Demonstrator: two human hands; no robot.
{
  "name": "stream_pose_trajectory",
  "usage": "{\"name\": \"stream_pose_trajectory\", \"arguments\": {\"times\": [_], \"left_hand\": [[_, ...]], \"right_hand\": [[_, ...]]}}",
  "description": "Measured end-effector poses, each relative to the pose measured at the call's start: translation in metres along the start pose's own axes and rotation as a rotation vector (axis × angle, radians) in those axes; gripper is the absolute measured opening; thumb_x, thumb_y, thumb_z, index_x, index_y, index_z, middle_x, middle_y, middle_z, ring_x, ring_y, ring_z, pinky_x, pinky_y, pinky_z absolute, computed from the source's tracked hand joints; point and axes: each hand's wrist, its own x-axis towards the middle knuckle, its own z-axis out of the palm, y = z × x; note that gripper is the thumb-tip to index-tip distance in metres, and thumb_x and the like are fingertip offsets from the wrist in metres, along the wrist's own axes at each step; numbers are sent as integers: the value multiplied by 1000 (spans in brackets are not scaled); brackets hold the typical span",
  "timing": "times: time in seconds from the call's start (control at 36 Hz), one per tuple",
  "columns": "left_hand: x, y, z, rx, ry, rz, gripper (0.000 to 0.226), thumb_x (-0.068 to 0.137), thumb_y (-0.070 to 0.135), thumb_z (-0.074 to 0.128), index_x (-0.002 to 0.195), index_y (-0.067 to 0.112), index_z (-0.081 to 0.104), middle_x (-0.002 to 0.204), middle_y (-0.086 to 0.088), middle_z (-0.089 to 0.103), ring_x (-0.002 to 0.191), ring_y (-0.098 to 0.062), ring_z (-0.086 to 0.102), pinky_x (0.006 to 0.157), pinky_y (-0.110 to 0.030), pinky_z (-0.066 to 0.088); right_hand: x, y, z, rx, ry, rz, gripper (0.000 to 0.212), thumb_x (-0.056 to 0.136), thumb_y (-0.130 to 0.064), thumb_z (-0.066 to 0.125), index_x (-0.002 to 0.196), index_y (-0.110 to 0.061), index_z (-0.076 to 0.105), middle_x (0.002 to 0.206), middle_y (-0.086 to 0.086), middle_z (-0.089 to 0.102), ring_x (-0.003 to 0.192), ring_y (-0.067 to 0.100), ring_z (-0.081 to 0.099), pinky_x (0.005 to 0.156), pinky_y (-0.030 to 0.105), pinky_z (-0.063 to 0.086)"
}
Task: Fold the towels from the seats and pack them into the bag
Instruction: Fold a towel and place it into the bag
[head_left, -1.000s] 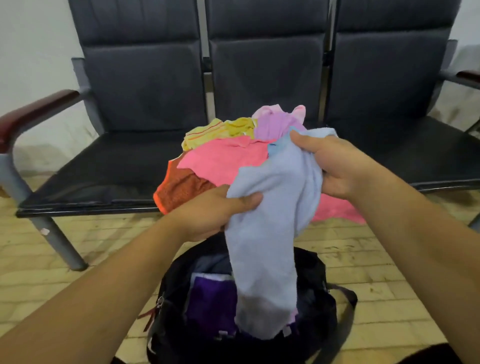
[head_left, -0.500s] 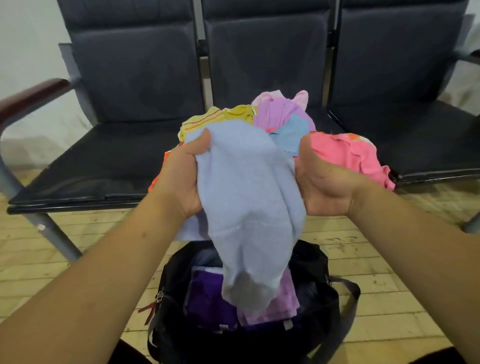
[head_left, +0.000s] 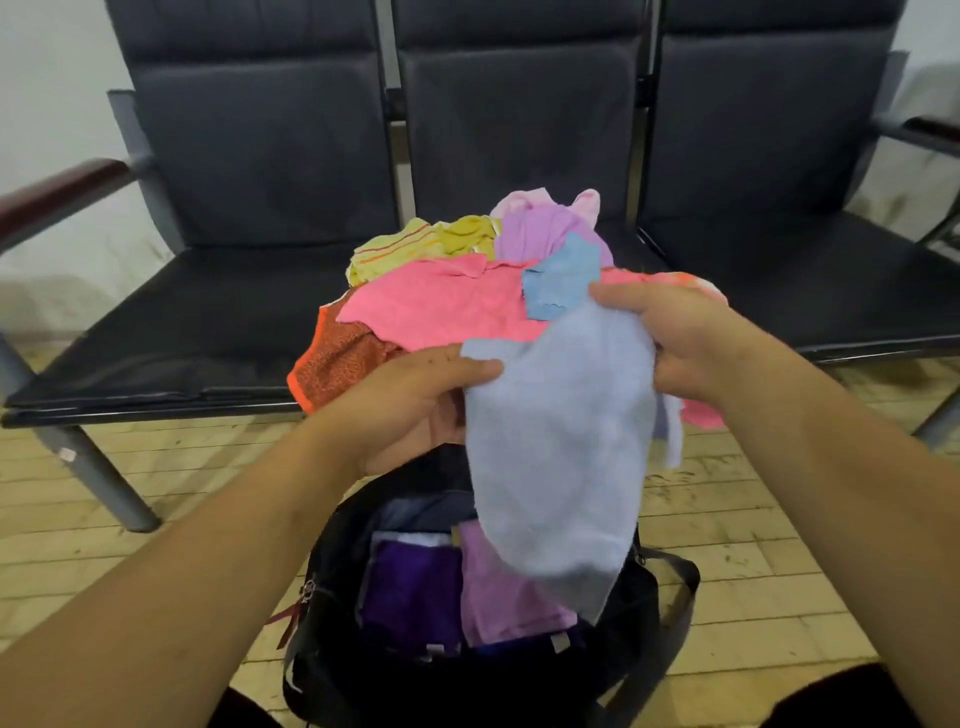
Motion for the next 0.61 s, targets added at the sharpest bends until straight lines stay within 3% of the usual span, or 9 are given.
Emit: {"name": "stream_pose_trajectory", "arguments": {"times": [0.06,0.11,0.25,0.31,0.36,0.44,0.53,0.61], "left_hand": [[1,0,6,-185,35,21,43,84,18,57,123,2,63,121,-13,69,104,-21,69,88,-33,58],[2,4,13,-341,73,51,40,83,19,56,116,0,67,117,-14,71,101,-22,71,89,-33,57],[4,13,22,-521,103,162,40,104,25,40,125,1,64,129,-15,66,122,-26,62,104,-38,48],[4,15,19,-542,100,180,43,104,28,39,128,3,64,131,-14,65,125,-27,59,109,-39,42],[5,17,13,-533,97,195,45,105,28,37,139,4,54,139,-14,58,131,-29,54,115,-42,35],[5,21,1,-513,81,207,49,105,28,34,148,5,39,147,-14,50,136,-31,49,119,-44,30],[6,26,-8,-516,65,202,50,101,30,39,144,5,45,142,-13,56,130,-30,55,114,-43,38],[9,25,-13,-349,16,83,44,101,30,47,139,11,54,141,-10,58,130,-25,55,112,-43,41]], "right_hand": [[2,5,-9,-192,25,77,22,95,-21,66,112,-7,71,110,10,76,93,21,75,80,35,61],[1,7,-16,-205,-29,168,31,97,-32,63,120,-13,71,111,7,76,97,19,74,76,33,61],[-3,15,-14,229,-337,210,67,95,-67,40,124,-16,70,133,7,66,121,25,65,102,42,52],[-3,25,-9,228,-436,230,74,91,-73,37,132,-17,66,137,8,63,126,28,61,106,47,47],[-5,34,-3,128,-470,216,64,92,-61,43,131,-17,67,133,9,66,121,28,64,98,48,54],[-5,35,3,91,-471,142,33,88,-26,56,109,-13,77,115,8,74,100,21,73,83,38,61],[-3,25,4,156,-427,37,37,84,-16,60,118,-7,71,114,8,73,97,19,72,87,35,58],[-2,19,7,224,-359,-19,49,86,-15,60,132,4,59,120,13,68,104,23,68,92,33,56]]}}
